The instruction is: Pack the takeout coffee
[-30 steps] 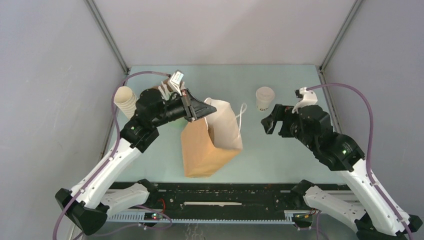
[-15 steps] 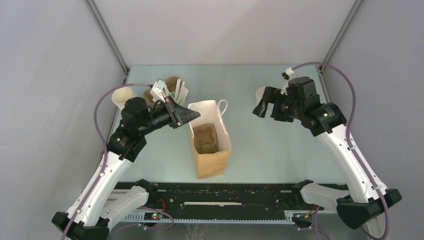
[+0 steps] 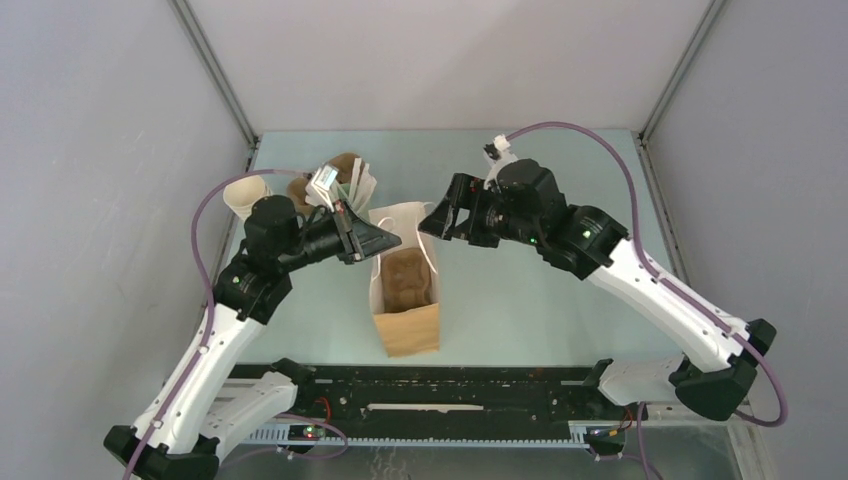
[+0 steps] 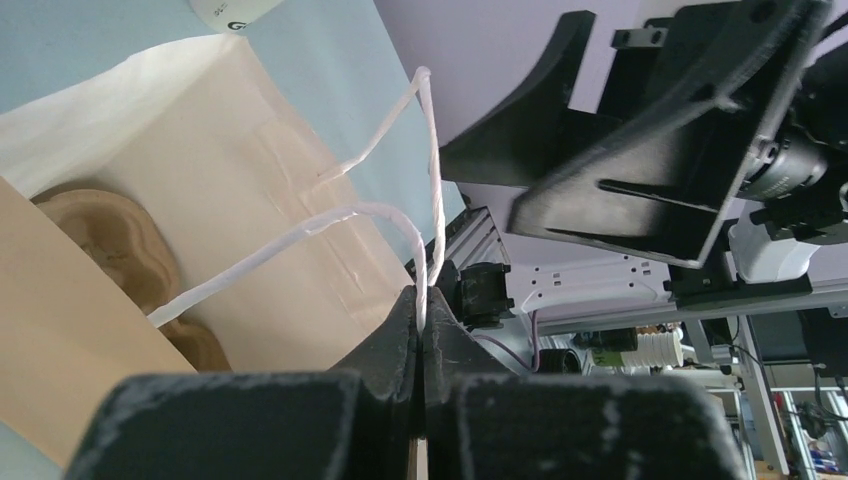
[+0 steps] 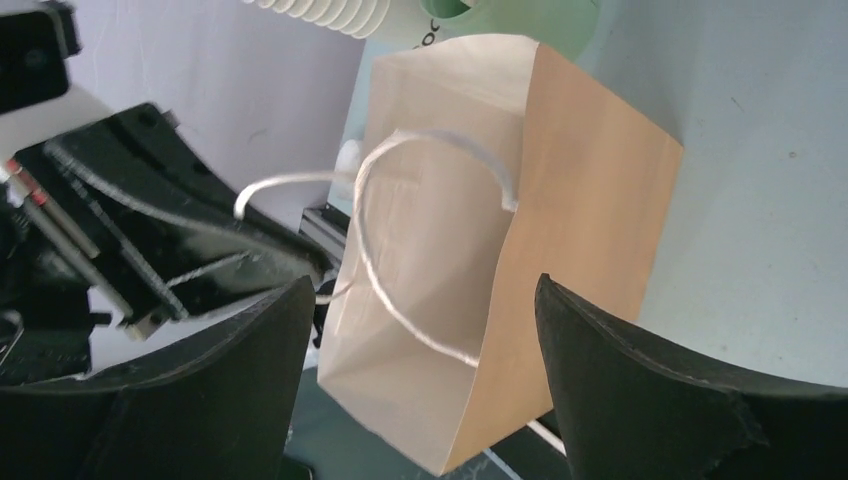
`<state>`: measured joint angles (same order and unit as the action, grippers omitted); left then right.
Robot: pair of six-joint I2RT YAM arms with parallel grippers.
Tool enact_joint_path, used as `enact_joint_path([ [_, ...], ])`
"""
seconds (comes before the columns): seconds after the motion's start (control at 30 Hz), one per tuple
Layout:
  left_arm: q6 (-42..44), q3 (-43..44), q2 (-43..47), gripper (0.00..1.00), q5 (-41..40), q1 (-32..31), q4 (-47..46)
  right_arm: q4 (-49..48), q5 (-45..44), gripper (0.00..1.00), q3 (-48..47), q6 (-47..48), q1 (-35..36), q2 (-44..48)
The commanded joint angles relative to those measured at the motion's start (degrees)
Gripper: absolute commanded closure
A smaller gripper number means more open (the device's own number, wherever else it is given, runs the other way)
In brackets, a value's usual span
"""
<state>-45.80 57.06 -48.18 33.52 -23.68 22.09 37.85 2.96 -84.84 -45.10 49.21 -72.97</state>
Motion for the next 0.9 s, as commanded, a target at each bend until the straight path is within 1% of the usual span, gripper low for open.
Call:
enact_joint_path([
  [0.0,2.11,1.53,1.48,1.0,1.96,0.48,0.14,-8.44,-2.66,0.16,0.94,-2.99,0.75,-2.23],
  [0.03,2.12,1.56,1.63,1.0,1.72,0.46,0.17,-9.91,-2.69,0.2,0.98,-3.35,1.1,-2.79],
  [0.13,2.14,1.9,1.8,1.0,0.76,0.43,0.5,-13.2,-4.97,0.26,0.73,-4.67,2.28,-4.26],
  [0.17,1.94,1.94,1.83,1.0,0.57,0.47,0.35,-14.4,-5.18,0.31,0.54,-4.92,2.48,-4.73],
  [0.2,1.58,1.85,1.94,1.0,0.41,0.46,-0.06,-15.09,-5.62,0.34,0.36,-5.11,2.88,-5.25],
  [0.33,-0.67,1.18,2.21,1.0,0.52,0.41,-1.49,-17.22,-9.53,0.36,0.69,-5.85,4.87,-6.66],
  [0.37,-1.15,0.77,2.62,1.0,0.53,0.12,-2.19,-17.56,-10.68,0.4,0.8,-5.1,5.44,-6.78],
  [0.4,-1.55,0.2,3.25,1.0,0.31,-0.17,-2.7,-18.04,-11.49,0.46,0.89,-4.4,5.61,-6.83],
  [0.43,-2.03,0.25,3.63,1.0,0.32,-0.22,-2.82,-19.24,-10.56,0.56,0.93,-2.96,5.41,-6.71],
  [0.47,-2.8,0.95,3.7,1.0,0.31,-0.18,-2.29,-19.73,-7.67,0.76,-0.5,-1.31,4.81,-6.41],
  [0.5,-3.67,2.48,3.57,1.0,0.21,-0.08,-1.17,-17.79,-7.05,0.9,-3.07,-0.12,4.46,-5.95],
  [0.53,-4.17,4.85,3.23,1.0,-0.18,-0.02,0.24,-14.85,-7.51,0.97,-6.38,1.05,4.59,-5.29],
  [0.57,-4.65,7.35,3.0,1.0,-1.04,-0.08,1.74,-11.72,-7.57,1.0,-8.92,2.35,4.8,-4.35],
  [0.6,-5.41,9.58,2.86,1.0,-2.53,-0.05,3.36,-9.74,-6.8,1.0,-10.64,3.15,4.85,-3.12],
  [0.67,-7.54,12.67,2.66,1.0,-6.97,-0.01,6.33,-7.69,-4.22,1.0,-10.53,1.91,3.46,-0.1],
  [0.73,-13.93,12.37,3.13,1.0,-11.2,-0.02,6.82,-8.11,1.61,1.0,-7.26,-3.0,-0.29,2.78],
  [0.8,-18.62,9.53,4.35,1.0,-13.89,-0.09,3.83,-11.39,7.45,1.0,-1.84,-6.39,-4.45,5.91],
  [0.87,-21.54,5.53,5.83,1.0,-17.56,-0.05,3.12,-14.9,9.11,1.0,4.35,-6.74,-7.19,8.53],
])
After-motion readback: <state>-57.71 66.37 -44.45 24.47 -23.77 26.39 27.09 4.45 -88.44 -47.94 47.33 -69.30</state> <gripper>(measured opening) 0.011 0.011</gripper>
